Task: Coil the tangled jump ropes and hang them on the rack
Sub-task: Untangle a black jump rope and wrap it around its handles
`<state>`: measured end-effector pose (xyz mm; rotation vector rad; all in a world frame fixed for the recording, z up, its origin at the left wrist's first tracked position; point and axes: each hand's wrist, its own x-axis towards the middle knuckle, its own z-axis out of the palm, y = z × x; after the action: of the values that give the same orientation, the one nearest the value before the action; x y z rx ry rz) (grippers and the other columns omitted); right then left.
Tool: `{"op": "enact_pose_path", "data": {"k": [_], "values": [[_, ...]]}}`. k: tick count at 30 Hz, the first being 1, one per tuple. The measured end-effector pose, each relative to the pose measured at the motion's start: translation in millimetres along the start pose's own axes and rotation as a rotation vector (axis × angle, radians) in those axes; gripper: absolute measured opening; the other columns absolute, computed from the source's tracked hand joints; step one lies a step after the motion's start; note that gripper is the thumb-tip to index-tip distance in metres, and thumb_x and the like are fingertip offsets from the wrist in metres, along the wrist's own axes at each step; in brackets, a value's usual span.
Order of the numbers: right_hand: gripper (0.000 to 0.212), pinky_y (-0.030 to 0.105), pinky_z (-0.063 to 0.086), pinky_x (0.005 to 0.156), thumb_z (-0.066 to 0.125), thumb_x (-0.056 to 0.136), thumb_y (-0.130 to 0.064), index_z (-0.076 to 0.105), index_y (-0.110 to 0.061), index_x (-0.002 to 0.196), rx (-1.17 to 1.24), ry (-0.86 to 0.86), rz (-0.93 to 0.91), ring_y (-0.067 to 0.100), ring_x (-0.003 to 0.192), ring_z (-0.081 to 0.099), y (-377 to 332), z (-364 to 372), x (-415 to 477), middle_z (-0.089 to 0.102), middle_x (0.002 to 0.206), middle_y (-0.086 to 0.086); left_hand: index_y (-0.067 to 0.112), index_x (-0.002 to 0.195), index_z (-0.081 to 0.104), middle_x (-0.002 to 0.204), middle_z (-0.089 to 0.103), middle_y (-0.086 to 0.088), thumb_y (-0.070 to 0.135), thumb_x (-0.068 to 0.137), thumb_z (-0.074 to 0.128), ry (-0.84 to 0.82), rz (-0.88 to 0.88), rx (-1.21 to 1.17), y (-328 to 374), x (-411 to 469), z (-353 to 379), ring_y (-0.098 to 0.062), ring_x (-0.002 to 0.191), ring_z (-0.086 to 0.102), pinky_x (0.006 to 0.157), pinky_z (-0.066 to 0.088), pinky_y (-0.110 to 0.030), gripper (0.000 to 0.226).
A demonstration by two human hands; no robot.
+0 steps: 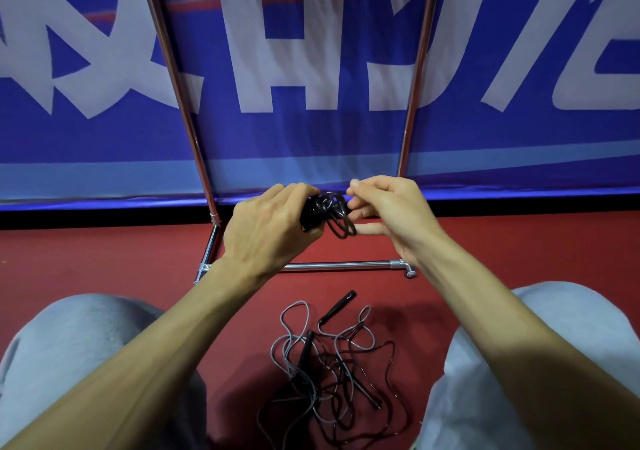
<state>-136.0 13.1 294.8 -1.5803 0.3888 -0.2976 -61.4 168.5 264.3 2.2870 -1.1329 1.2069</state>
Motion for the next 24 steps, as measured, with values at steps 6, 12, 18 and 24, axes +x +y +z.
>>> {"op": "enact_pose_path", "data": {"k": [6, 12, 18, 24], "values": [[0.017, 0.03, 0.057, 0.056, 0.067, 0.088, -0.022, 0.068, -0.008, 0.079, -0.133, -0.092, 0.109, 0.012, 0.058, 0.051, 2.4, -4.3, 3.1, 0.059, 0.069, 0.003, 0.015, 0.081, 0.071, 0.059, 0.059, 0.002, 0.031, 0.077, 0.061, 0.031, 0.186, -0.05, 5.1, -2.9, 0.8, -0.019, 0.052, 0.058, 0.039, 0.029, -0.025, 0.02], [0.018, 0.032, 0.055, 0.068, 0.066, 0.089, -0.022, 0.069, -0.008, 0.077, -0.257, -0.072, 0.046, 0.014, 0.059, 0.05, 1.7, -7.6, 6.1, 0.056, 0.065, 0.002, 0.014, 0.08, 0.07, 0.06, 0.061, 0.003, 0.03, 0.073, 0.064, -0.011, 0.219, -0.049, 4.1, -6.7, 7.3, -0.018, 0.052, 0.058, 0.042, 0.027, -0.023, 0.018], [0.014, 0.033, 0.056, 0.069, 0.073, 0.083, -0.023, 0.07, -0.011, 0.078, -0.33, -0.142, 0.112, 0.011, 0.05, 0.05, 5.3, -11.9, 9.3, 0.062, 0.064, -0.001, 0.014, 0.081, 0.07, 0.06, 0.061, 0.004, 0.031, 0.073, 0.06, -0.016, 0.248, -0.082, 6.6, -7.0, 8.3, -0.018, 0.053, 0.059, 0.041, 0.031, -0.024, 0.021], [0.023, 0.038, 0.06, 0.074, 0.058, 0.094, -0.019, 0.066, -0.003, 0.08, -0.427, -0.144, 0.006, 0.02, 0.069, 0.057, 10.9, -12.2, 16.3, 0.056, 0.073, 0.014, 0.019, 0.089, 0.067, 0.068, 0.067, 0.005, 0.043, 0.071, 0.053, -0.162, 0.08, -0.222, 6.4, -11.6, 15.6, -0.02, 0.06, 0.065, 0.042, 0.039, -0.025, 0.033]]}}
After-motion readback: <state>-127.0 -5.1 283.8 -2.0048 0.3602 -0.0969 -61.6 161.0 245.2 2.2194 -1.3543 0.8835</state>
